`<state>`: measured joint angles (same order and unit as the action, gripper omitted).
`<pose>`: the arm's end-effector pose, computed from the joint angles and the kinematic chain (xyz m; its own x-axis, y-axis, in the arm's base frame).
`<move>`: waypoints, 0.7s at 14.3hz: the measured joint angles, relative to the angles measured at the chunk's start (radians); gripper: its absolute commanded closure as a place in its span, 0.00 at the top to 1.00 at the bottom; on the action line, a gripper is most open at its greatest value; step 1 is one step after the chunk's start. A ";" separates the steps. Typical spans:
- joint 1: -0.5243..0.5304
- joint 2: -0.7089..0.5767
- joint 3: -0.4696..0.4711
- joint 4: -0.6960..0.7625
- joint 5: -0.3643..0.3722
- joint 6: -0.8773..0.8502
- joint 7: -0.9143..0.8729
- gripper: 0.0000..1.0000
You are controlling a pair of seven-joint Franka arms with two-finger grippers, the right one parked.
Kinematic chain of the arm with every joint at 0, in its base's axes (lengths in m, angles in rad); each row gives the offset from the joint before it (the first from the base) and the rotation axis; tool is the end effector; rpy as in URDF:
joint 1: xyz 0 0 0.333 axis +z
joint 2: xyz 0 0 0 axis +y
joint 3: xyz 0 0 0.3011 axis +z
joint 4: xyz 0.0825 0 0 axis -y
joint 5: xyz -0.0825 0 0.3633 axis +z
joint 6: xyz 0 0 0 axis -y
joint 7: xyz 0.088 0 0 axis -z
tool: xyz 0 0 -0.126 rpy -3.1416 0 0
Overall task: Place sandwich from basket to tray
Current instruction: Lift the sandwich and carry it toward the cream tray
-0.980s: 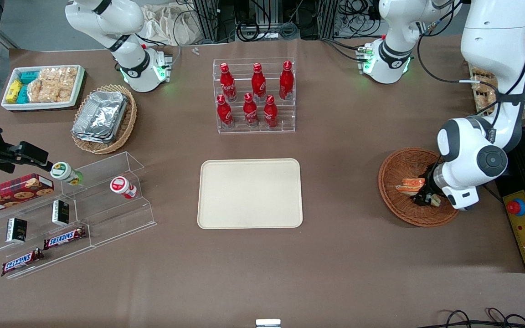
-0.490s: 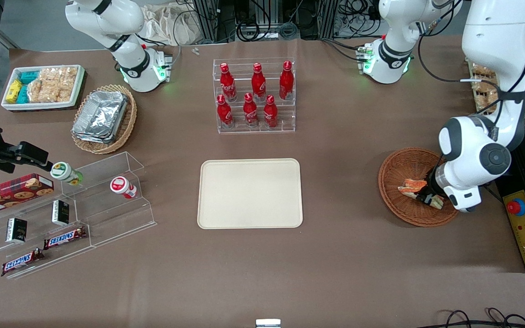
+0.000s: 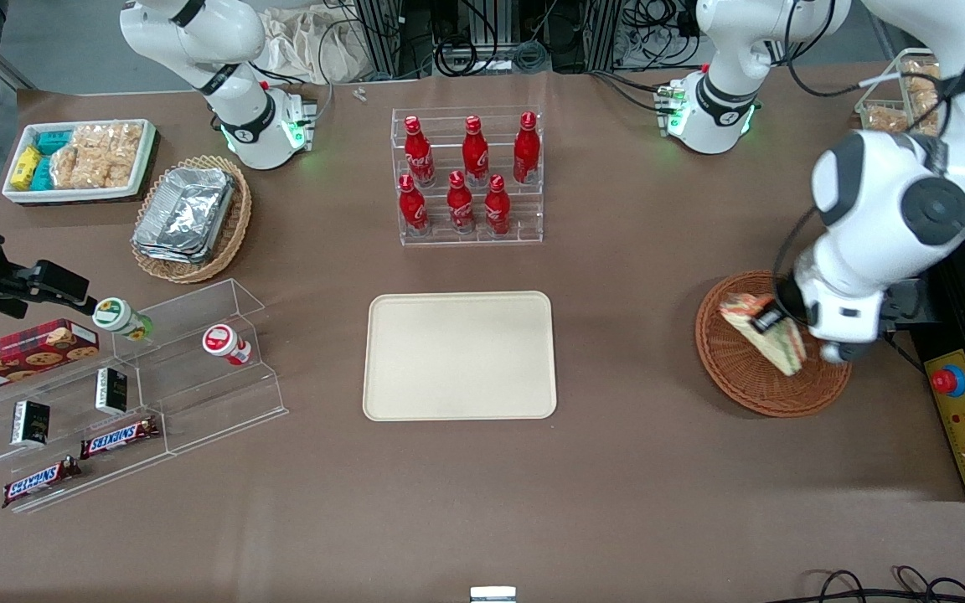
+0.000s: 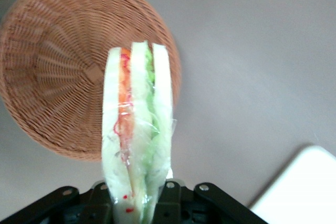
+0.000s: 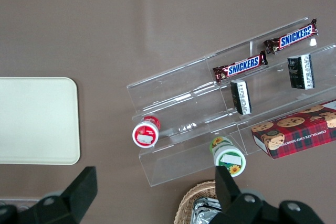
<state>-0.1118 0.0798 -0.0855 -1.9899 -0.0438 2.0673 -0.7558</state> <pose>0.5412 -0.1107 0.3992 0.8365 0.5470 -0.0330 0.5479 -0.8360 0.0311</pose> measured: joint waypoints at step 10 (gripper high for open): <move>-0.094 0.171 -0.320 0.125 0.143 0.031 0.030 0.00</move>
<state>-0.2061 0.2504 -0.4057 -1.8652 0.0993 2.0984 -0.7262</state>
